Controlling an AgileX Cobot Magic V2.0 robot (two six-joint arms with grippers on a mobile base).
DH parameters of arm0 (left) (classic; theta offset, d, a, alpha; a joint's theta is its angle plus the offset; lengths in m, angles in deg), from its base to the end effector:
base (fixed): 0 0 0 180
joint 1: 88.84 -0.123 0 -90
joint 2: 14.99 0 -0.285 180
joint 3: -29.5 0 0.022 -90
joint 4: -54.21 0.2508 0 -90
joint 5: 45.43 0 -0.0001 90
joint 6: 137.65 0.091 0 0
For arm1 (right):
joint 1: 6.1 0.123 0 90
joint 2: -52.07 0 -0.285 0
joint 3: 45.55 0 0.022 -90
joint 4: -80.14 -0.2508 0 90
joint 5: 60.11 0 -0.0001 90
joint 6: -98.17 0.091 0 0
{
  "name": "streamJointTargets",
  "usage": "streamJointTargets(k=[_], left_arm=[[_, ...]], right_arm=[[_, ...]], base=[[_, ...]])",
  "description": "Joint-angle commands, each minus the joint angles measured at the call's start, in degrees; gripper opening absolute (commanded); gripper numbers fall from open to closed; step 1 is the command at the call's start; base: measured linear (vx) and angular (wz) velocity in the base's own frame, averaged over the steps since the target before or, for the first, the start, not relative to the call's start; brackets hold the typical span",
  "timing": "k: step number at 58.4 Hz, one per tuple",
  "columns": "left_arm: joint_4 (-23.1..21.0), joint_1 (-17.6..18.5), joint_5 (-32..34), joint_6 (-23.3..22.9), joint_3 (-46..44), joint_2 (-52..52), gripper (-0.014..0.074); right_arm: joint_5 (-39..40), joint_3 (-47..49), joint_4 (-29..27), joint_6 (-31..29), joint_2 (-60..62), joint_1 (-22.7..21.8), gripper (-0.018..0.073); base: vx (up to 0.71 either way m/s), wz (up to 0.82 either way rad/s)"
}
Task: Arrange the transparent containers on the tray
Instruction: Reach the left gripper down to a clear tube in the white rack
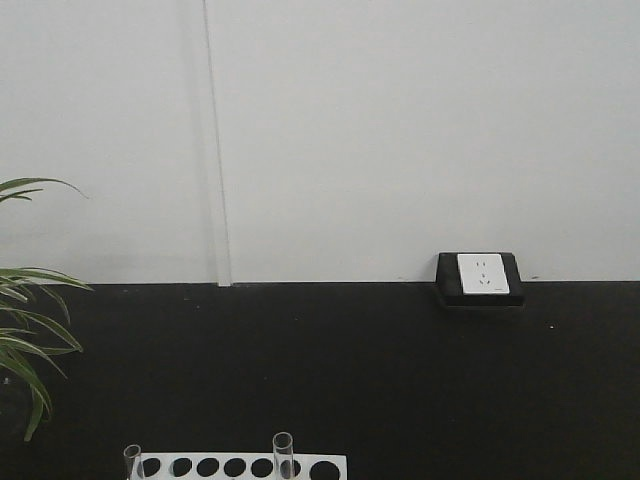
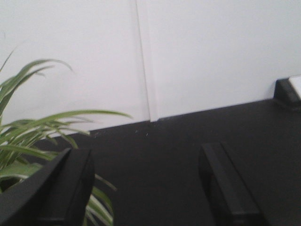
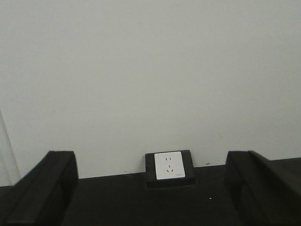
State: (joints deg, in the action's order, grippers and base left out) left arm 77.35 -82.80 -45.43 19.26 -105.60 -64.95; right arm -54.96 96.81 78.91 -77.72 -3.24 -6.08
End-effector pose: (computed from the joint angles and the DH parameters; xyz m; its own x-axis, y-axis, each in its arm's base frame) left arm 0.1582 -0.0167 0.3341 -0.0842 0.0098 -0.9964 0.1053 0.9944 0.0009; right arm 0.1803 -0.0001 0.3698 0.0383 0.0930 -0.9949 -0.0020 0.9957 0.0930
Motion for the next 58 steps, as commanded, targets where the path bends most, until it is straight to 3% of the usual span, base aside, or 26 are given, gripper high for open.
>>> streamJointTargets(k=[1,6,20,27,37,58], left_arm=[[-1.2,0.3,5.9,-1.3,-1.9,0.3,0.0593],[-1.1,0.3,8.3,-1.1,-0.2,0.3,0.0587],[4.6,2.0,29.7,-1.1,16.5,0.1,0.0545],[5.3,2.0,35.3,-1.1,21.8,-1.1,0.0514],[5.3,2.0,37.9,-0.6,21.2,-5.5,0.0501],[4.8,2.0,49.6,2.4,15.1,-25.3,0.0501]], right_arm=[[3.1,2.1,-0.1,1.3,0.2,0.0,0.0692],[2.0,2.1,0.0,1.3,-0.1,0.0,0.0662],[1.3,2.1,1.2,1.3,-0.3,0.0,0.0545],[1.3,2.1,1.7,1.3,-0.4,0.0,0.0504],[1.4,2.1,1.6,1.3,-1.5,0.0,0.0487],[2.0,2.1,1.7,1.3,-1.8,0.0,0.0487]], base=[[0.00,0.00],[0.00,0.00],[0.00,0.00],[0.00,0.00],[0.00,0.00],[0.00,0.00]])
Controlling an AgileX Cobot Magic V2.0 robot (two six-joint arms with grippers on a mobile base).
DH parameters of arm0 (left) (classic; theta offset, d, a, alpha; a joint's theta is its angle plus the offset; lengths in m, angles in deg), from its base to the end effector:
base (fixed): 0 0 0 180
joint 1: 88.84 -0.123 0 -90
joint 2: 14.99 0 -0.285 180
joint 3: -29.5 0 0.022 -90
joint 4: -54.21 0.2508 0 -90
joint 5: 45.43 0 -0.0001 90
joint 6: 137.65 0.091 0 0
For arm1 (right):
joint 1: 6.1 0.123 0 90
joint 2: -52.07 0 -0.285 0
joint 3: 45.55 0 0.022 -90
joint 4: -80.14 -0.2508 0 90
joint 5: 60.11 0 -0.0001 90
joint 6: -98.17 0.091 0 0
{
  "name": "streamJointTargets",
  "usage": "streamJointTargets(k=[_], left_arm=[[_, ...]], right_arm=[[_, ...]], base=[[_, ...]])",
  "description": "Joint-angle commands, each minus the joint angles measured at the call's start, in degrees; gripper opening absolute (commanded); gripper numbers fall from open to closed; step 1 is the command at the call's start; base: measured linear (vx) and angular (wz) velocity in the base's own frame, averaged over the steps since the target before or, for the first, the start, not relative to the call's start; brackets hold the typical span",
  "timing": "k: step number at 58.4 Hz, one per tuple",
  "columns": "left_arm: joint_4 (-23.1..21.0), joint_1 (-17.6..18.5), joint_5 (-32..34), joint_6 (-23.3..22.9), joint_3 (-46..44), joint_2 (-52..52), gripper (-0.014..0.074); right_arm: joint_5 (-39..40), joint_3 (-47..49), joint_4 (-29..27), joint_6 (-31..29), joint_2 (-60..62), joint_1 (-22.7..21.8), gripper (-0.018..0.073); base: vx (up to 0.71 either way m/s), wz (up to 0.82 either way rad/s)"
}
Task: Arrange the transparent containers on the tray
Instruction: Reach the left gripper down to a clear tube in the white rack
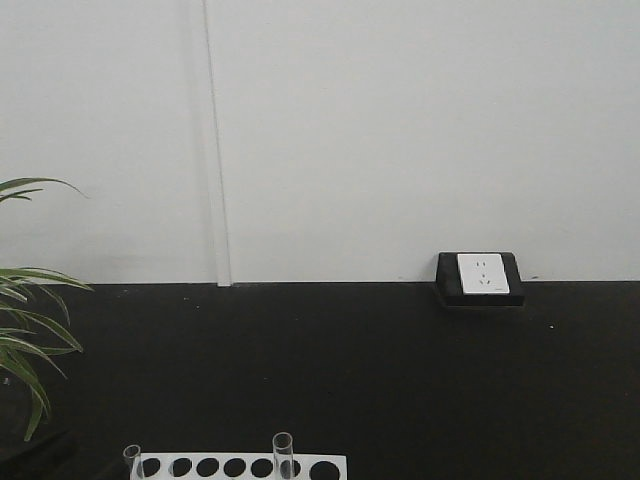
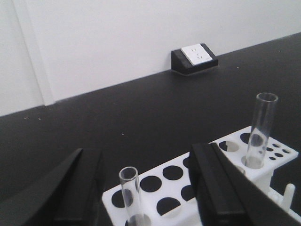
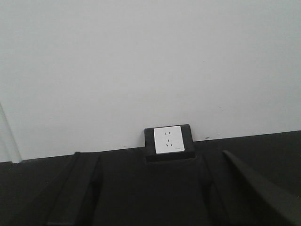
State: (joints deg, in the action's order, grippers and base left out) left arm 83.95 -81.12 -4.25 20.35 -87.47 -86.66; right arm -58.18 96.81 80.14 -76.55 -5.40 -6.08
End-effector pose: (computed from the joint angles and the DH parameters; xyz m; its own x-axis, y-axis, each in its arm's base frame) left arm 0.1837 -0.0549 0.2215 -0.1191 0.0372 -0.9922 0.4506 0.8925 -0.0206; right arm 0.1894 0.0001 0.3577 -0.0553 0.0920 -0.9942 0.0048 0.9958 0.0919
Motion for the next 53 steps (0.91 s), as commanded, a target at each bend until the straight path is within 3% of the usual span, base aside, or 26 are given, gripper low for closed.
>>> streamJointTargets(k=[1,8,23,33,42,53], left_arm=[[-1.8,0.3,9.1,1.6,-3.3,-4.3,0.0501],[-1.8,0.3,13.3,2.7,-5.1,-9.5,0.0501],[-6.0,0.3,15.2,4.4,-6.7,-17.5,0.0501],[-6.2,0.3,18.8,5.3,-6.7,-22.0,0.0483],[-6.1,0.3,18.8,5.3,-6.7,-23.5,0.0428],[-6.2,0.3,18.8,5.8,-6.7,-24.2,0.0286]], right_arm=[[5.2,2.1,0.4,0.1,0.4,0.0,0.0487],[5.2,2.1,0.4,0.1,0.4,0.0,0.0487],[5.3,2.1,0.5,0.1,0.4,0.0,0.0487],[5.4,2.1,0.5,0.1,0.4,0.0,0.0487],[5.9,2.1,0.5,0.1,0.4,0.0,0.0487],[5.9,2.1,0.5,0.1,0.4,0.0,0.0487]], base=[[0.00,0.00],[0.00,0.00],[0.00,0.00],[0.00,0.00],[0.00,0.00],[0.00,0.00]])
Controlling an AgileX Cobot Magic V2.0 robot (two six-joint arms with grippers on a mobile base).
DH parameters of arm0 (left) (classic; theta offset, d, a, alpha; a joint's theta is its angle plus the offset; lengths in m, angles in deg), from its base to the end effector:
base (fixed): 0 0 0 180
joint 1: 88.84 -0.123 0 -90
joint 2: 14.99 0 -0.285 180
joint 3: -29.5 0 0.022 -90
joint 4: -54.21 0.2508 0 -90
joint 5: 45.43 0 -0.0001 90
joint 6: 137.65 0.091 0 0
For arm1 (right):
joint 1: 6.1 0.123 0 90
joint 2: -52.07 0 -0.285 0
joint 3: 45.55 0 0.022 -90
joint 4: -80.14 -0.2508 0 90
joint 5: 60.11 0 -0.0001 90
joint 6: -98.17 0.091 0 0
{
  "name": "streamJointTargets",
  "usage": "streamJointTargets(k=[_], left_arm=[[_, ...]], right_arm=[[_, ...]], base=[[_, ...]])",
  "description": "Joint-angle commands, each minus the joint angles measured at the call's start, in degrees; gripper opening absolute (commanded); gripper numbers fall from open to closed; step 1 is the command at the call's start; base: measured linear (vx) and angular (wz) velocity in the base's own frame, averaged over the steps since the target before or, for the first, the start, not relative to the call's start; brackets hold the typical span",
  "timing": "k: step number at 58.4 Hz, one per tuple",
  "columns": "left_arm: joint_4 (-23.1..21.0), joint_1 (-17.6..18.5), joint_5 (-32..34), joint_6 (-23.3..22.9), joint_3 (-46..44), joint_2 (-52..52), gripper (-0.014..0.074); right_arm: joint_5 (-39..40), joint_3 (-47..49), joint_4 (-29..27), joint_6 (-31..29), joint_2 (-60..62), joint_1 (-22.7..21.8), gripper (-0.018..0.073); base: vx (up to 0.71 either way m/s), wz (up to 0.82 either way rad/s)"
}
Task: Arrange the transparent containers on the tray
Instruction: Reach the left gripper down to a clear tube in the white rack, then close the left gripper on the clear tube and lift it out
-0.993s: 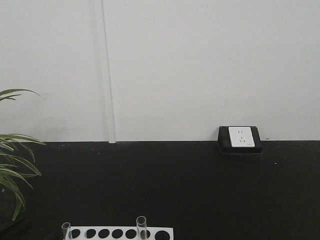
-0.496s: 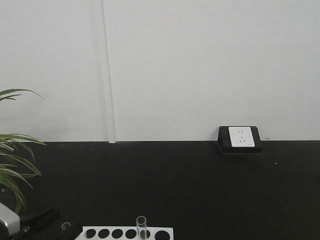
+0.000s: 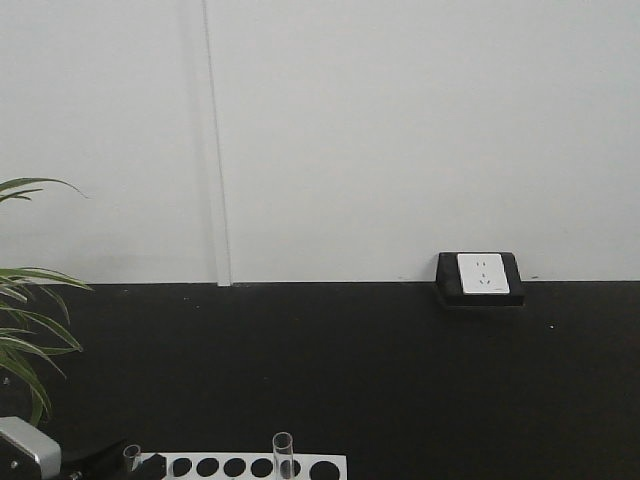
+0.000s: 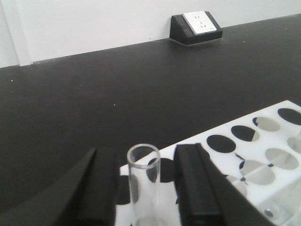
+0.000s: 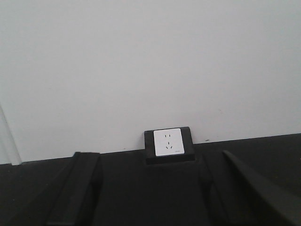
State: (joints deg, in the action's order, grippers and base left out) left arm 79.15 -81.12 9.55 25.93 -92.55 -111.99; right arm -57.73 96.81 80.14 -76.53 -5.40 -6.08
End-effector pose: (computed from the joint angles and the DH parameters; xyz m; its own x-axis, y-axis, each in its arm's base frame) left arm 0.2377 -0.0639 0.1692 -0.2287 0.0066 -0.9735 0.4542 0.8852 -0.1007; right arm 0.1894 0.0001 0.3584 -0.0475 0.0924 -0.9946 0.0041 0.9957 0.0923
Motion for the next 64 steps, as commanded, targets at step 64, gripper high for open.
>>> streamJointTargets(k=[64], left_arm=[[11.5,0.2,-38.9,-16.8,-18.4,46.3,-0.0006]], right_arm=[[7.9,2.1,10.9,-0.8,-4.2,18.5,0.0487]], base=[[0.00,0.00]])
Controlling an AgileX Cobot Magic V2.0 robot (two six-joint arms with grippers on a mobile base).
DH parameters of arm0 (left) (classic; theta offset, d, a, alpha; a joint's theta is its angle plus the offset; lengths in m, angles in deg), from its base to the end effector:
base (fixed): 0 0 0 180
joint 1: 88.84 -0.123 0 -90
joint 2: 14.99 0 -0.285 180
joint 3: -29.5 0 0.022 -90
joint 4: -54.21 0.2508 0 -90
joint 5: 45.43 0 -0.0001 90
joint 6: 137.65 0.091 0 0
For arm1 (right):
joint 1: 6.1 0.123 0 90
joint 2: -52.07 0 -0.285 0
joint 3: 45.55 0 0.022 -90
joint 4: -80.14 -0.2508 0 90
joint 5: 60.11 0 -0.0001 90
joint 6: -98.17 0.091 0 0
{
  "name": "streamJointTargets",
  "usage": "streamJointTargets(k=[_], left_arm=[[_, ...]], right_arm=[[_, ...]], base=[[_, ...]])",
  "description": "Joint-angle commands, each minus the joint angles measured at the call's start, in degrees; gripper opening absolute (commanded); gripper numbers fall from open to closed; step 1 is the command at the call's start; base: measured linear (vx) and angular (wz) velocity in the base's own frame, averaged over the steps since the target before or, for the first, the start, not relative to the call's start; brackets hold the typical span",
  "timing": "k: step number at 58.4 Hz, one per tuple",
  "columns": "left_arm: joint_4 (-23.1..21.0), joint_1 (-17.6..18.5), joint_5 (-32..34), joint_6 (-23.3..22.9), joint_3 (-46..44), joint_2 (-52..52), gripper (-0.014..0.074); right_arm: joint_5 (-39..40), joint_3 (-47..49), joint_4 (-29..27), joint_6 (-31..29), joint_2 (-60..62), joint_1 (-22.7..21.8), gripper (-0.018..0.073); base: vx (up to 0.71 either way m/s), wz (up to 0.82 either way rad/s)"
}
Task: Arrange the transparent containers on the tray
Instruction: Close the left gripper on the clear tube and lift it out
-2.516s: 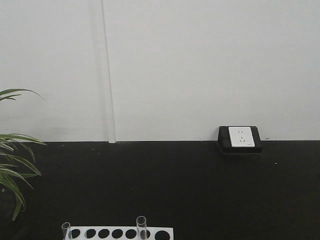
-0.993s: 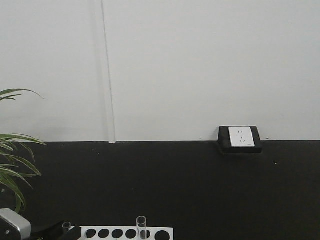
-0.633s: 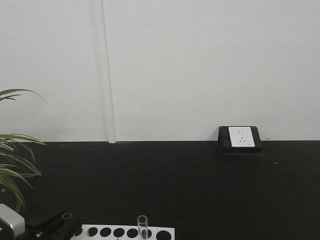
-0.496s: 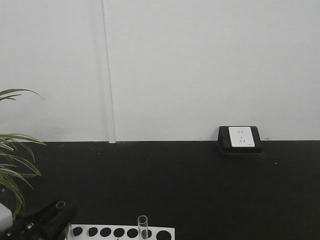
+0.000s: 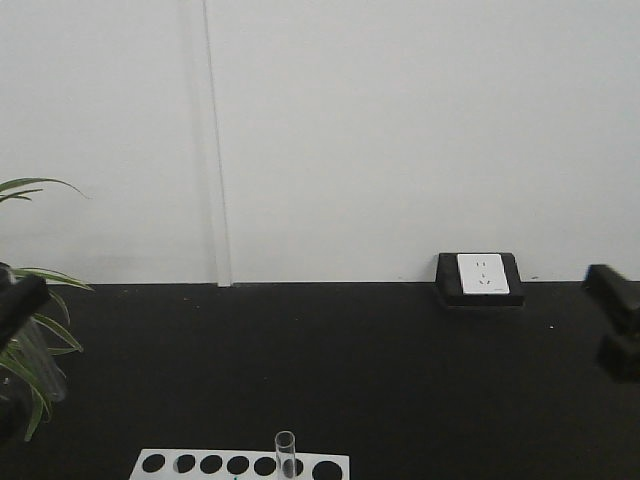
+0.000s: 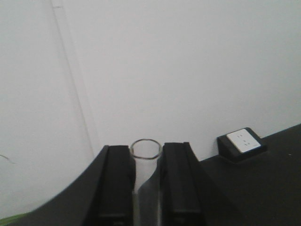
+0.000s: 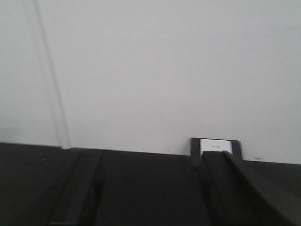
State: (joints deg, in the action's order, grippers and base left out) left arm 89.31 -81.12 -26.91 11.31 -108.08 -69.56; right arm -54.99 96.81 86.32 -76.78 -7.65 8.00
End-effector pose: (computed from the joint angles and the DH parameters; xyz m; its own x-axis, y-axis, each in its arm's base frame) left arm 0.1711 -0.0399 0.3594 0.1579 0.0243 -0.9872 0.3042 0.9499 0.0720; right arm 0.1926 0.0493 0.3551 -0.0335 -0.0283 -0.9990 -0.2536 0.9671 -0.0189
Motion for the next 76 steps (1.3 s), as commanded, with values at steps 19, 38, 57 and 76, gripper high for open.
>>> streamJointTargets(k=[19,38,57,76], left_arm=[[1.8,0.3,-16.8,-2.3,-2.6,13.5,-0.0006],[1.8,0.3,-20.8,-2.3,-2.6,14.0,-0.0006],[1.7,0.3,-20.7,-2.3,-2.6,14.0,-0.0006],[0.7,0.3,-20.7,-2.3,-2.6,14.0,-0.0006]], right_arm=[[36.2,-7.2,6.6,-0.3,-18.1,19.8,0.0487],[45.8,-8.4,12.6,1.7,-28.0,20.5,0.0487],[57.2,-6.8,15.9,4.2,-40.5,20.5,0.0487],[58.5,0.7,17.7,6.2,-50.3,20.5,0.0484]], base=[[0.00,0.00],[0.00,0.00],[0.00,0.00],[0.00,0.00]])
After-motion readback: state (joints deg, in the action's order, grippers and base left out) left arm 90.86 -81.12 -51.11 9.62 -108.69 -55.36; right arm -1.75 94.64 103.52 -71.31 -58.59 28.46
